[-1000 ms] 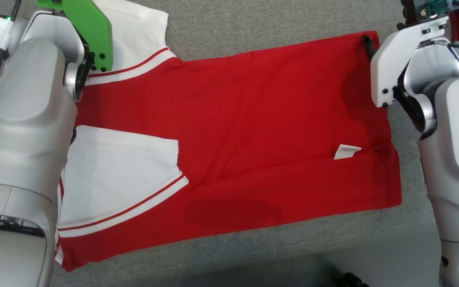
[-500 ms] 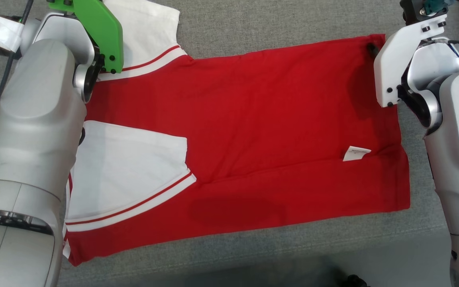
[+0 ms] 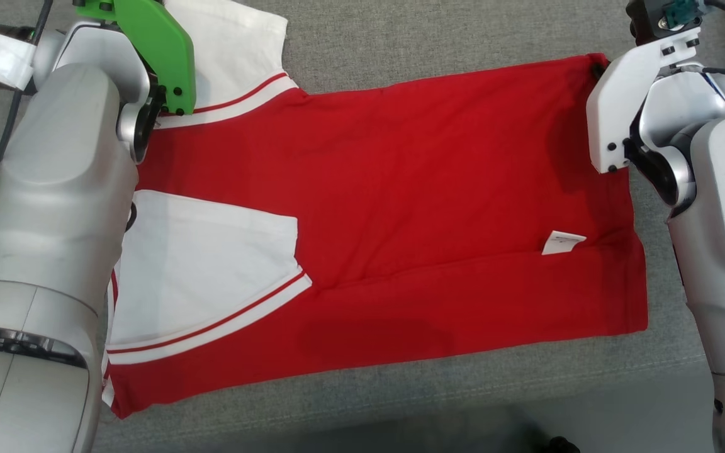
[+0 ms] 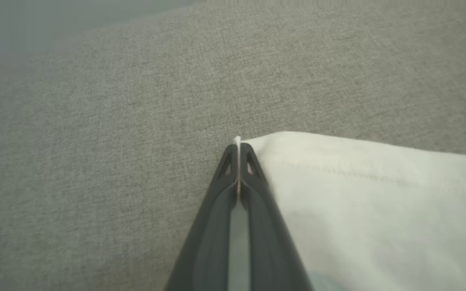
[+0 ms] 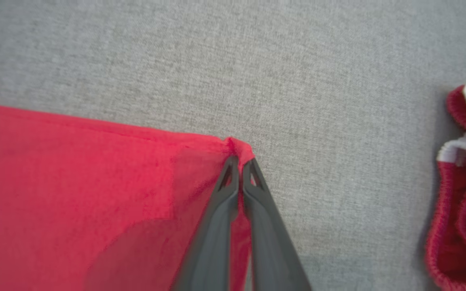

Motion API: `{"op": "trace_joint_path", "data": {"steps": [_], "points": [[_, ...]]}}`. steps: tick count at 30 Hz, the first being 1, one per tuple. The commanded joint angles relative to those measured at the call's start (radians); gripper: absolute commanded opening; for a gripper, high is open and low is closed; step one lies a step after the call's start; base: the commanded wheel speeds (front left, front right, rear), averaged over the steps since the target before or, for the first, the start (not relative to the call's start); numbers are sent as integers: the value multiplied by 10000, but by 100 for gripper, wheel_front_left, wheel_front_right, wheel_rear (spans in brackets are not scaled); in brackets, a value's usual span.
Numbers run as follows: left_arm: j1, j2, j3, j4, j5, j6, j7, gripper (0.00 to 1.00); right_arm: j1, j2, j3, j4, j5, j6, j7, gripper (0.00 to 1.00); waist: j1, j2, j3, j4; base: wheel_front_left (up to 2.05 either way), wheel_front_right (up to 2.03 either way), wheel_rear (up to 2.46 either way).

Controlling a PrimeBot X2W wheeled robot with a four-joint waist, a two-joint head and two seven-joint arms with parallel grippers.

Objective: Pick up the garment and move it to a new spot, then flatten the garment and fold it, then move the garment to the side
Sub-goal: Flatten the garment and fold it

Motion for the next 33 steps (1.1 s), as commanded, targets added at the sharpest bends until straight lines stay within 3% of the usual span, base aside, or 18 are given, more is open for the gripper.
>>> {"op": "trace_joint_path", "data": {"steps": [1, 9, 16, 26, 33], "points": [[129, 77, 58, 19, -61, 43, -155, 0, 218, -54, -29, -13, 71, -21, -82, 0, 0, -1, -117, 0, 0, 0, 0], [627, 12, 708, -649, -760, 90, -1585, 0, 869, -179, -110, -505, 784, -21, -628, 0, 0, -1, -703, 185, 0, 0, 0], [1657, -2, 1024, -1660, -1263, -13, -2221, 0, 1507, -568, -138, -993, 1160, -21, -788, 0, 0, -1, -1325, 476, 0, 0, 0], [4007, 190, 1146, -3994, -1852, 34, -1956, 0, 2661, -1403, 116, -1526, 1711, -19, -849, 0, 0, -1, -2161, 955, 0, 0, 0], [6227, 772, 1181, -6693, -2014, 780, -1235, 0, 3073, -2065, 755, -1996, 2231, -18, -1048, 0, 0, -1, -2613, 1033, 0, 0, 0]]}}
